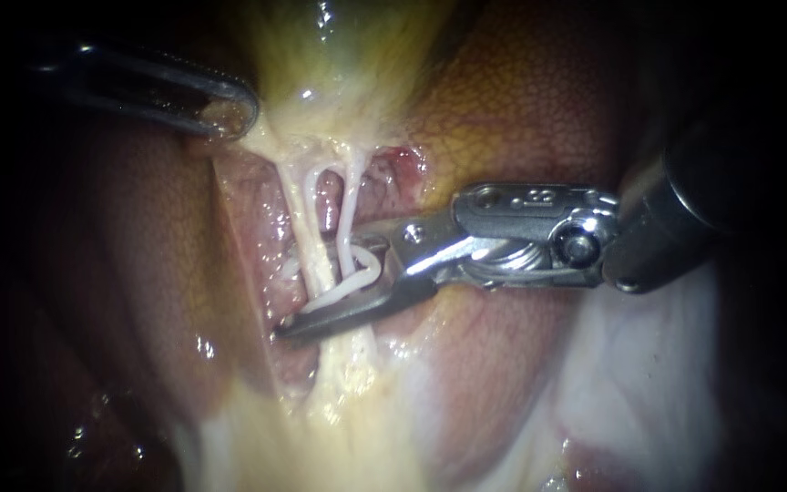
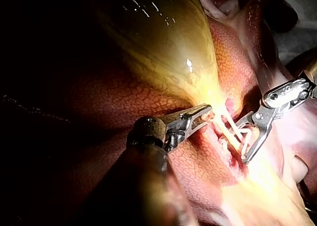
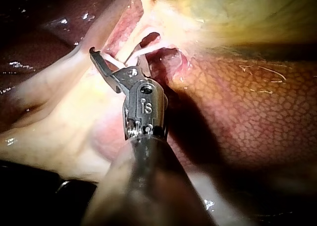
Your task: Clipping first clip left tube
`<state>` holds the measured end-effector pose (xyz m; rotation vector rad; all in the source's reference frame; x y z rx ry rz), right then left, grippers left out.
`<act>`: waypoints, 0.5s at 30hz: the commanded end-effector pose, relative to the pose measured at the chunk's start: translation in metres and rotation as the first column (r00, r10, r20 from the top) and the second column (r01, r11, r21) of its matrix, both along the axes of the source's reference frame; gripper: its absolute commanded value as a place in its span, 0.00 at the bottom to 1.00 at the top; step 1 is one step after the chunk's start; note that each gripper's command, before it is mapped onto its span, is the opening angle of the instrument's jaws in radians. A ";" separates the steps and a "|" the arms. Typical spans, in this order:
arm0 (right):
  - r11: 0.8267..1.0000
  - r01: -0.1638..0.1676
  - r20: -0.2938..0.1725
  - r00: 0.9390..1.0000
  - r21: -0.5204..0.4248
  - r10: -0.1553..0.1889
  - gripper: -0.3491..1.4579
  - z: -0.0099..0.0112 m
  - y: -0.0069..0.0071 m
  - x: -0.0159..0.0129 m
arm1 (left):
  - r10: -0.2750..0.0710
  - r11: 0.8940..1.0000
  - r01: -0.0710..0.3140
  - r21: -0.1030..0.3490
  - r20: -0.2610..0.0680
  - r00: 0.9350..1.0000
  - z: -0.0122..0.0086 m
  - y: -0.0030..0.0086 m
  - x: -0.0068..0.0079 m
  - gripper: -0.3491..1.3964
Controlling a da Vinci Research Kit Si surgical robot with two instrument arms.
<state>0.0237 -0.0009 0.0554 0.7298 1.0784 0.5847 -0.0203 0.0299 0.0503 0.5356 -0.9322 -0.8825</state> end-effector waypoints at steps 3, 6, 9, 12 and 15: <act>1.000 0.000 0.000 1.000 0.000 0.000 0.48 0.0001 0.0001 -0.0002 | 0.000 1.000 0.000 0.000 0.000 1.000 0.0000 0.0000 0.0000 0.00; 1.000 0.001 -0.001 1.000 0.000 -0.001 0.48 0.0003 0.0002 -0.0008 | 0.000 1.000 0.000 0.000 0.000 1.000 0.0000 0.0000 0.0000 0.00; 1.000 0.002 -0.001 1.000 0.000 -0.002 0.48 0.0007 0.0005 -0.0016 | 0.000 1.000 0.000 0.000 0.000 1.000 0.0000 0.0000 0.0000 0.00; 1.000 0.000 0.004 1.000 -0.001 0.000 0.48 0.0013 0.0009 -0.0025 | 0.000 1.000 0.000 0.000 0.000 1.000 -0.0001 0.0000 0.0000 0.00; 1.000 -0.006 0.007 1.000 -0.002 0.006 0.48 0.0017 0.0014 -0.0035 | 0.000 1.000 0.000 0.000 0.000 1.000 -0.0001 0.0000 0.0000 0.00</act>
